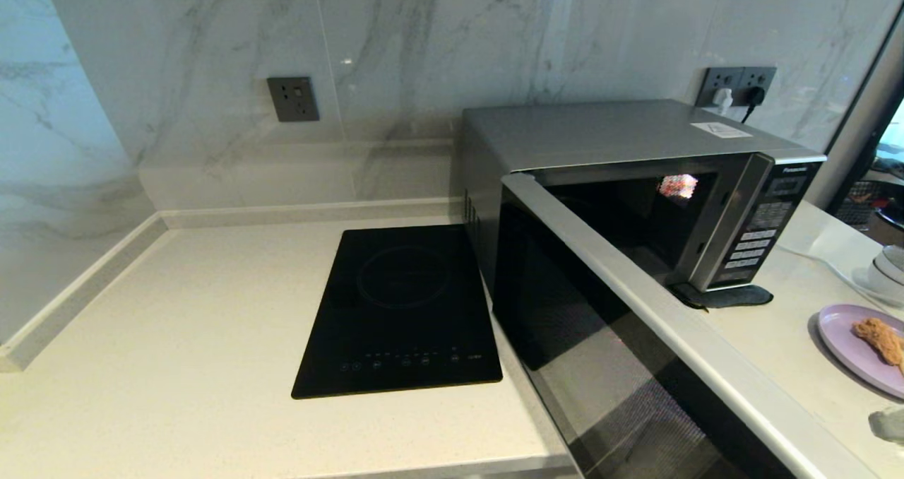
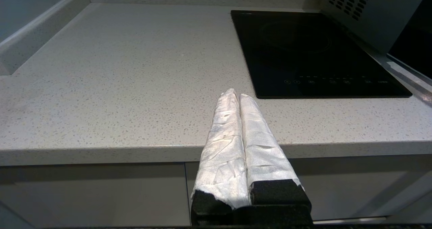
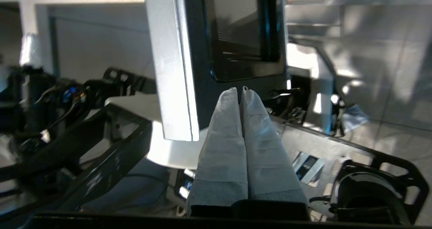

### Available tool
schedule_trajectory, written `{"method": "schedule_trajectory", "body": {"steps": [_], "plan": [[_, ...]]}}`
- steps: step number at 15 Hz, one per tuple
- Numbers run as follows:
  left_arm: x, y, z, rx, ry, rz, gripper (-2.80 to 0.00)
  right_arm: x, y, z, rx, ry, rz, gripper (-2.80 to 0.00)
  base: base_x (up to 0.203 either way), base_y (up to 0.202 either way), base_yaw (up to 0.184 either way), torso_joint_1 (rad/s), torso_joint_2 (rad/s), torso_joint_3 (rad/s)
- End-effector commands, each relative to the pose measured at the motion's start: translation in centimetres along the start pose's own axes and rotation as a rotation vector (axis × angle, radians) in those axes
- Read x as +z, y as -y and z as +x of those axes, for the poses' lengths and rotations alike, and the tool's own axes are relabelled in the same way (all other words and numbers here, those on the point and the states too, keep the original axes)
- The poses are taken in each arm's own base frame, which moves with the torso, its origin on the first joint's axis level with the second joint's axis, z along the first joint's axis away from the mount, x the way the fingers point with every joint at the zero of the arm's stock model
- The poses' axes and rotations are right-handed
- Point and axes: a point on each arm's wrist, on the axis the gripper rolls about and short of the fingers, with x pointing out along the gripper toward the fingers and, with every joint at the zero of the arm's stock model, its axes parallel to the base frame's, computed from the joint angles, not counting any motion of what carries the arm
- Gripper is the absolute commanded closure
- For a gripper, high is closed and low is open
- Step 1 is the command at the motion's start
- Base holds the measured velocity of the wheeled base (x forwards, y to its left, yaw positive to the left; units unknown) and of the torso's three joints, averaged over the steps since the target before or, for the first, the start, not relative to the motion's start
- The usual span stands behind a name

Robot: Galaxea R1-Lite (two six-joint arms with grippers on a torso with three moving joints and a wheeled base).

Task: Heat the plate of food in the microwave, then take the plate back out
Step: Open the microwave oven, then put the plate in the microwave oven

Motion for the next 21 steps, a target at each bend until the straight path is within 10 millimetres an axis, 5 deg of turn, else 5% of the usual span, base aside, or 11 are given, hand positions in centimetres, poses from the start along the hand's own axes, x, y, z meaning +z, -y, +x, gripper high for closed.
{"method": "schedule_trajectory", "body": {"steps": [1,15,21], "plan": [[0.0,0.0,0.0,0.001,0.0,-0.001,0.0,0.3,-0.4,0.8,0.043,-0.07,-0.002,0.0,0.0,0.0,0.0,0.0,0.0,0.0],[0.0,0.0,0.0,0.001,0.0,-0.001,0.0,0.1,-4.6,4.1,0.179,-0.201,-0.14,0.0,0.0,0.0,0.0,0.0,0.0,0.0],[0.0,0.0,0.0,0.001,0.0,-0.001,0.0,0.1,-5.3,3.5,0.212,-0.173,-0.153,0.0,0.0,0.0,0.0,0.0,0.0,0.0]]}}
